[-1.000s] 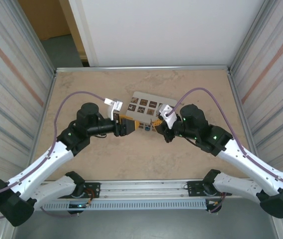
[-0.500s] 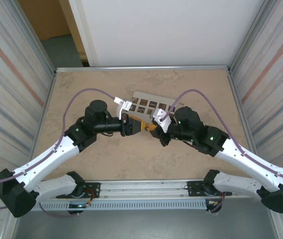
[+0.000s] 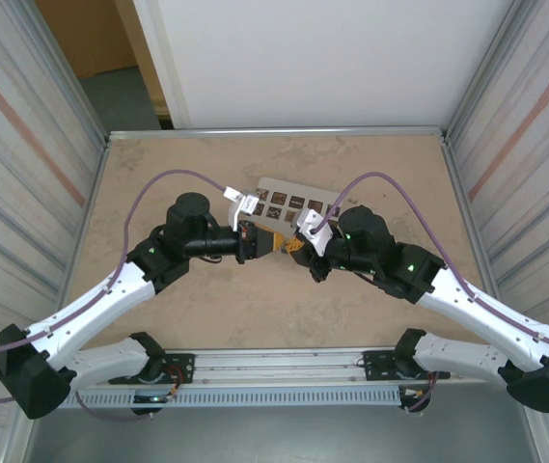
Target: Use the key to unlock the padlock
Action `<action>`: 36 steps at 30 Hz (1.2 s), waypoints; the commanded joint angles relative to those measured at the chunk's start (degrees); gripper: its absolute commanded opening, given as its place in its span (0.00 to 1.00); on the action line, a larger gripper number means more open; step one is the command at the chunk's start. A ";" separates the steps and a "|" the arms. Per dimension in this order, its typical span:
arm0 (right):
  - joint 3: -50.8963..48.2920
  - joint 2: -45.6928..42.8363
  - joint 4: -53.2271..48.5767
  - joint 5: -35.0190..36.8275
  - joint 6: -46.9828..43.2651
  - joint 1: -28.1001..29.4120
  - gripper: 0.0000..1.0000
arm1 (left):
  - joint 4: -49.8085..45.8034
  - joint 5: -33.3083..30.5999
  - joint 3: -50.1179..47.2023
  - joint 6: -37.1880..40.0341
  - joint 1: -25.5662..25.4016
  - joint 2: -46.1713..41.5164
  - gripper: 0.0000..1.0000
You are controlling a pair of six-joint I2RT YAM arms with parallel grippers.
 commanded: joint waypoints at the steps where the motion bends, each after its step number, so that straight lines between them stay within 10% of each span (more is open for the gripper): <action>1: 2.11 0.11 1.26 0.38 -0.43 0.58 0.00 | 1.39 0.96 2.09 0.90 -0.43 0.01 0.11; 23: 0.94 0.81 3.87 -0.45 2.30 -0.22 0.09 | 2.75 -1.01 1.13 0.83 -0.52 -0.88 0.00; 29: -3.95 -4.72 14.75 -15.77 14.78 -10.64 0.35 | 3.65 -4.48 -0.02 1.25 -0.52 -4.03 0.00; 36: -7.70 -4.63 29.16 -28.13 29.97 -17.09 0.44 | 5.86 -6.31 -1.21 1.22 -0.52 -7.01 0.00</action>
